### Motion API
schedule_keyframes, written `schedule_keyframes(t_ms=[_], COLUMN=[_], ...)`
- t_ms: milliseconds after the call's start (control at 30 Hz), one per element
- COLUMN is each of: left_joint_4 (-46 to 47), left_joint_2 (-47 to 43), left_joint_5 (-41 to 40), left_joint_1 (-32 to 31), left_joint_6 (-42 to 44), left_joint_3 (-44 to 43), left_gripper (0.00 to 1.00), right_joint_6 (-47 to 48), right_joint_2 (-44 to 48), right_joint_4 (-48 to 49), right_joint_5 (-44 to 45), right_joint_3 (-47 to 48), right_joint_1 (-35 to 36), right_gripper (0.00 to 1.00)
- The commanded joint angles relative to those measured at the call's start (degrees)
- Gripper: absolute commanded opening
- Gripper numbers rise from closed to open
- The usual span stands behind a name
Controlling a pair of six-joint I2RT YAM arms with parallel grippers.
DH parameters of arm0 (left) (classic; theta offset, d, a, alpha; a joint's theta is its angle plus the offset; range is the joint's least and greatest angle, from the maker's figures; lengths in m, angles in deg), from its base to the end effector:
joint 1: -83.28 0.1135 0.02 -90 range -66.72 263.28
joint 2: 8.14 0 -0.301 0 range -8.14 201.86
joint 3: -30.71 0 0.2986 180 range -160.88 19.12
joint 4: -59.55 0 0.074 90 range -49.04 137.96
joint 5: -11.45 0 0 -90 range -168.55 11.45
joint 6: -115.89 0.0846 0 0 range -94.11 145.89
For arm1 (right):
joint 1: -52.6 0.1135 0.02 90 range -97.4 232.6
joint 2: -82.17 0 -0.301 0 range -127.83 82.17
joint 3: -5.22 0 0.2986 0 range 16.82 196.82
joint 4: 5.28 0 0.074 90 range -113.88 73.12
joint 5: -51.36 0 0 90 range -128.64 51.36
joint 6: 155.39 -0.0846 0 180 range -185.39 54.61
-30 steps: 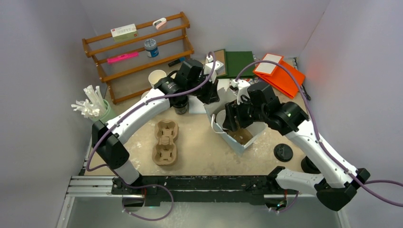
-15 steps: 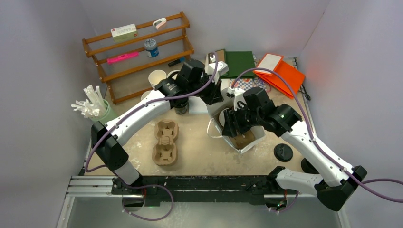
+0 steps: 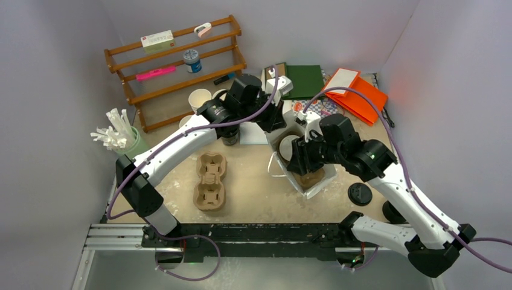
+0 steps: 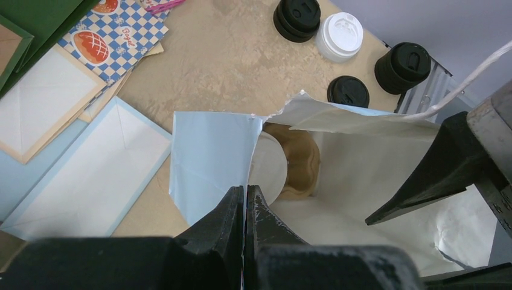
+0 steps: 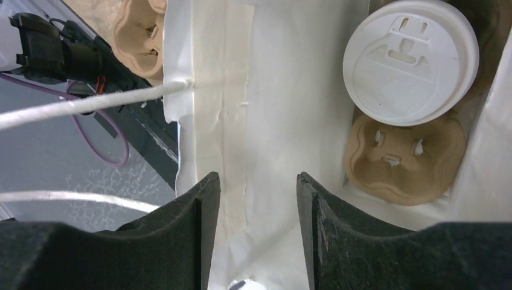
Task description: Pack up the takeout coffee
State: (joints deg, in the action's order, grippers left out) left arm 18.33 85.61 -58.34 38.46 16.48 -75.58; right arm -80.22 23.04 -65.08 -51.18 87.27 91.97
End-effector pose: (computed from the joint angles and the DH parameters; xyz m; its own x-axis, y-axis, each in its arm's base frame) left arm 0.3098 -0.3490 0.4051 -0.4791 0.2598 -0.8384 0.8090 0.5012 -0.3070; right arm 0.1939 0.1828 0.3942 -0.6413 -0.2031 -0.7399 -0.6096 0.7204 0.3307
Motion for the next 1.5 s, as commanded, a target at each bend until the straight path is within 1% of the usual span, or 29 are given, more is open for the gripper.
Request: schedule_keyframes(t_ms=[0, 100, 200, 333, 467, 533, 633, 767, 833, 933, 1033, 1100, 1233, 1467], left_joint_4=[2.68, 2.95, 3.2, 2.89, 1.7, 1.75, 1.81, 1.94, 1.84, 2.12, 3.08, 3.48, 3.91, 4.98], left_joint_2=[-1.26, -2.06, -2.84, -3.1, -2.9, -3.38, -4.47, -5.72, -5.85, -6.42, -7.51, -8.23, -9.08, -10.15], left_joint_5=[-1.09, -2.42, -3.58, -4.32, -5.41, -7.02, -8.91, -9.22, -9.17, -10.41, -11.12, -11.43, -12.01, -12.25], left_joint_1=[-0.84, -0.93, -0.97, -1.09, -1.49, -1.94, -2.42, -2.55, -2.6, -3.05, -3.31, -3.48, -3.71, -4.05], left_joint_6=[0.33, 0.73, 1.41, 2.48, 3.37, 3.5, 3.61, 3.44, 3.39, 3.35, 3.15, 3.02, 2.91, 1.76], left_joint_3=[-4.02, -4.03, -4.08, -4.73, -6.31, -6.99, -7.34, -6.66, -6.32, -5.46, -3.71, -2.66, -1.41, 0.73], left_gripper=[0.0, 0.0, 0.0, 0.0, 0.0, 0.0, 0.0, 0.0, 0.0, 0.0, 0.0, 0.0, 0.0, 0.0], right_joint_6=[-0.4, -1.34, -1.96, -4.22, -4.39, -4.49, -6.36, -7.62, -7.76, -7.87, -7.97, -8.02, -8.98, -11.41], right_joint_2=[2.91, 5.17, 6.14, 6.45, 5.71, 5.91, 6.25, 6.05, 6.17, 5.52, 5.08, 5.25, 5.76, 6.31], right_joint_4=[-0.99, -1.53, -2.36, -2.85, -3.89, -4.82, -6.65, -9.15, -8.69, -7.8, -8.12, -8.89, -10.36, -12.82], right_joint_5=[2.06, 2.87, 3.23, 2.55, 3.41, 4.44, 7.67, 12.13, 12.4, 12.09, 12.28, 14.45, 19.86, 26.42], right_joint_3=[-1.66, -3.96, -5.09, -4.43, -2.74, -2.73, -3.42, -2.72, -1.71, 1.08, 5.31, 7.84, 11.64, 14.35], right_joint_1=[0.27, 0.26, 0.31, 0.27, 0.27, 0.29, 0.3, 0.27, 0.28, 0.28, 0.26, 0.27, 0.26, 0.27], right_gripper=[0.5, 0.47, 0.47, 0.47, 0.47, 0.46, 0.41, 0.4, 0.43, 0.53, 0.56, 0.58, 0.68, 0.7])
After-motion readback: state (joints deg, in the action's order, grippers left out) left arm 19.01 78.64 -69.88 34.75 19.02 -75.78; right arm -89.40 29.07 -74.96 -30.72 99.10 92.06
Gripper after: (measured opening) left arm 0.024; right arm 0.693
